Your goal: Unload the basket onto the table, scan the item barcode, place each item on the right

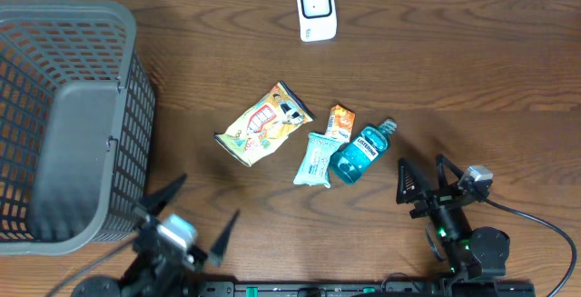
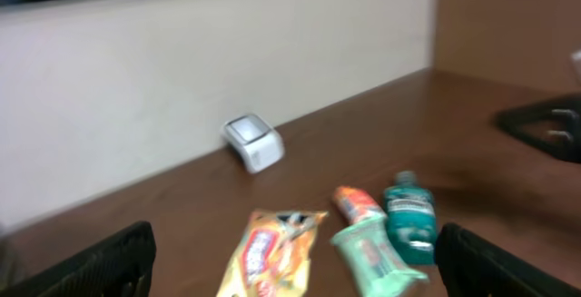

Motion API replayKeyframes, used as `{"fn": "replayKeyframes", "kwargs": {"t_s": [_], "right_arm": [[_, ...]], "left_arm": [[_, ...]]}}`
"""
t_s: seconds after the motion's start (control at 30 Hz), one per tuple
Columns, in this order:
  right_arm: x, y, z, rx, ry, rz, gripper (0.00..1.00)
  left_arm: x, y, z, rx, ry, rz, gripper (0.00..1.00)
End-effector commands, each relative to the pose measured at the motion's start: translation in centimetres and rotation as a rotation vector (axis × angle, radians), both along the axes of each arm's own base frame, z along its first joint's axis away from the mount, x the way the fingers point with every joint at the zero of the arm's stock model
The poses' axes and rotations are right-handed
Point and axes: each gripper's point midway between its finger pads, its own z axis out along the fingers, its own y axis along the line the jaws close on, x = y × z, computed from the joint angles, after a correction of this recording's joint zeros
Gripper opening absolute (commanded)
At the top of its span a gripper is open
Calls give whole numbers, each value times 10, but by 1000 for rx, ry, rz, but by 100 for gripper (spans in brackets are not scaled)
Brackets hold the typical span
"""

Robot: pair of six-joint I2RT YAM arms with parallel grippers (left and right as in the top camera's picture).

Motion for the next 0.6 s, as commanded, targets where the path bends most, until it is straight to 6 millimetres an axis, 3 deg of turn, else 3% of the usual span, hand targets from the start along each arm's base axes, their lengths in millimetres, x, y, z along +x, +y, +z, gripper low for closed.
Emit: {"fn": "replayKeyframes", "kwargs": {"t_s": [0.0, 0.07, 0.33, 0.57], "right_arm": [[-3, 8, 4, -7, -7, 50, 99], [-3, 8, 4, -7, -6, 50, 99], [-8, -1, 13, -44, 35, -4, 99], [-17, -8, 44, -152, 51, -32, 99]], "left_arm": [[28, 22, -24, -141, 100, 140, 98], [37, 25, -35, -166, 120, 159, 98], [68, 79, -100, -462, 332, 511, 98], [76, 86, -134, -495, 384, 561, 98]]}}
